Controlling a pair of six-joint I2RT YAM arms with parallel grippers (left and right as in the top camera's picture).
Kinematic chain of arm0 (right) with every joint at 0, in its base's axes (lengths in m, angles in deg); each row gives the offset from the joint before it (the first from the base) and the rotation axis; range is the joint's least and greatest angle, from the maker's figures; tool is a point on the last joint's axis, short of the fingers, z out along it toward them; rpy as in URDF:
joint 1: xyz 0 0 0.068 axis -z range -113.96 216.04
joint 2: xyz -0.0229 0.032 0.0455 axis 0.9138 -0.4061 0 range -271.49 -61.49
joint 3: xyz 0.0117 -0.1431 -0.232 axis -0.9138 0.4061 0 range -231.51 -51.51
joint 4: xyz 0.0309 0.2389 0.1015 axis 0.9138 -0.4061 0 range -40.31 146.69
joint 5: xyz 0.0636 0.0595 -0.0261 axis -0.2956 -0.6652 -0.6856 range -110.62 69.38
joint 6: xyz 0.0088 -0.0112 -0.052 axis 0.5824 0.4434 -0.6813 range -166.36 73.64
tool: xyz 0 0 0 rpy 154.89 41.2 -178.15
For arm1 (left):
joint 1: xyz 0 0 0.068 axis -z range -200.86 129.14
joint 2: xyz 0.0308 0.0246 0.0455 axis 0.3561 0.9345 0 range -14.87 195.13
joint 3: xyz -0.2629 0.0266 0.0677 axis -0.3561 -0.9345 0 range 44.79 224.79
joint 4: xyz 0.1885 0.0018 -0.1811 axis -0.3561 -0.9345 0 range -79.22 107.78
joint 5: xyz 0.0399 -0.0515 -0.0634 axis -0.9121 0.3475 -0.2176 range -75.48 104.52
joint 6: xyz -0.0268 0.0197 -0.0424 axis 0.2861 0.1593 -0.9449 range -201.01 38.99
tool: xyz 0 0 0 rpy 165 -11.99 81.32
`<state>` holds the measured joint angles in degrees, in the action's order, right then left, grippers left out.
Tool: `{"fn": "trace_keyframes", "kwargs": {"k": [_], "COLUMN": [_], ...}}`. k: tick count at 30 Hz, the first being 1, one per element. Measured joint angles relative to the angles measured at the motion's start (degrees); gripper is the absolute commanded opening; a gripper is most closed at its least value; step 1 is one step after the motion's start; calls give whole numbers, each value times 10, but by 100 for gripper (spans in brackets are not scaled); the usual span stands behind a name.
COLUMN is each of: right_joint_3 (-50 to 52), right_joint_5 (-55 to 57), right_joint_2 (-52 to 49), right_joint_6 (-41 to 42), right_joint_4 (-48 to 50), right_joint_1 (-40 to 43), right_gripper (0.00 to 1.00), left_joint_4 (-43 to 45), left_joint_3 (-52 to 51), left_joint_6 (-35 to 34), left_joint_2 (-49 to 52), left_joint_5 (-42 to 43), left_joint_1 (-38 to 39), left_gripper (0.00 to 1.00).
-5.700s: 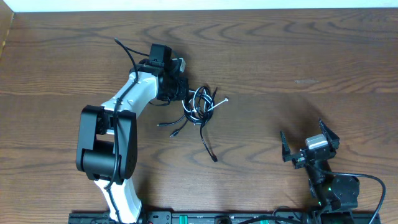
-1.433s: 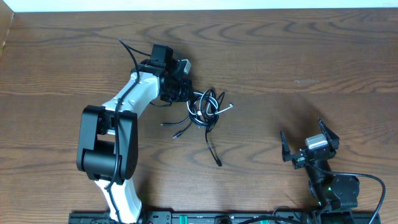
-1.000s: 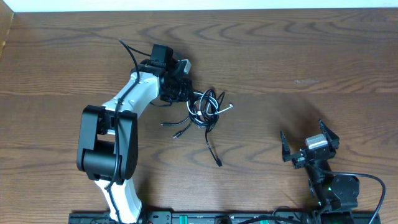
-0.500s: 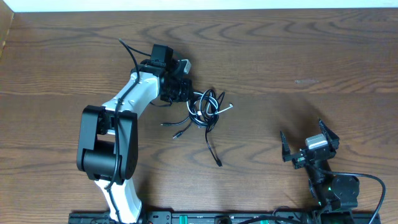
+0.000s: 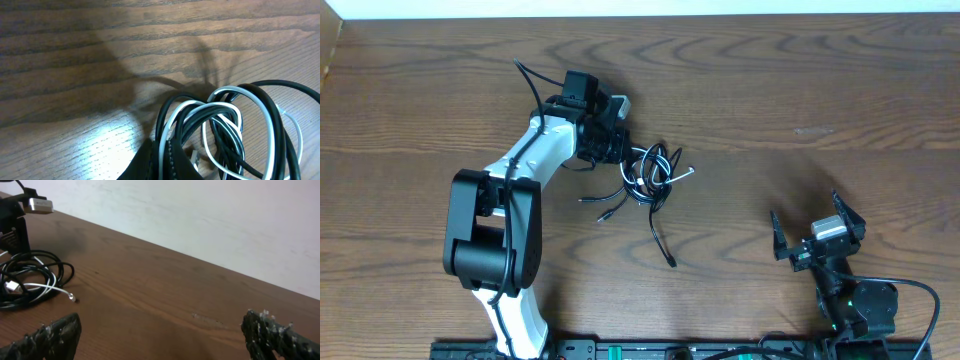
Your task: Untangle cables
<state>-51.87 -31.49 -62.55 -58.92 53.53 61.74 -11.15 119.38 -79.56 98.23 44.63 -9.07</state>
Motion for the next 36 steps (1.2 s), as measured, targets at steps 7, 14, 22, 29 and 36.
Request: {"fn": "trace_keyframes", "kwargs": {"k": [7,14,22,29,36], "right_joint_3": [0,0,0,0,0], "right_joint_5": [0,0,0,0,0], "right_joint_2": [0,0,0,0,0], "right_joint_6": [0,0,0,0,0], "right_joint_4": [0,0,0,0,0], "right_joint_1": [0,0,0,0,0], "right_gripper": [99,99,99,99,99], "left_joint_4": [16,22,23,24,35], "left_joint_3": [0,0,0,0,0], "left_joint_6": [1,1,4,5,3], "left_joint_2": [0,0,0,0,0], "left_joint_5": [0,0,-35,-115,-148], "left_joint_1": [0,0,0,1,1], "left_gripper": [8,8,49,69,81]}}
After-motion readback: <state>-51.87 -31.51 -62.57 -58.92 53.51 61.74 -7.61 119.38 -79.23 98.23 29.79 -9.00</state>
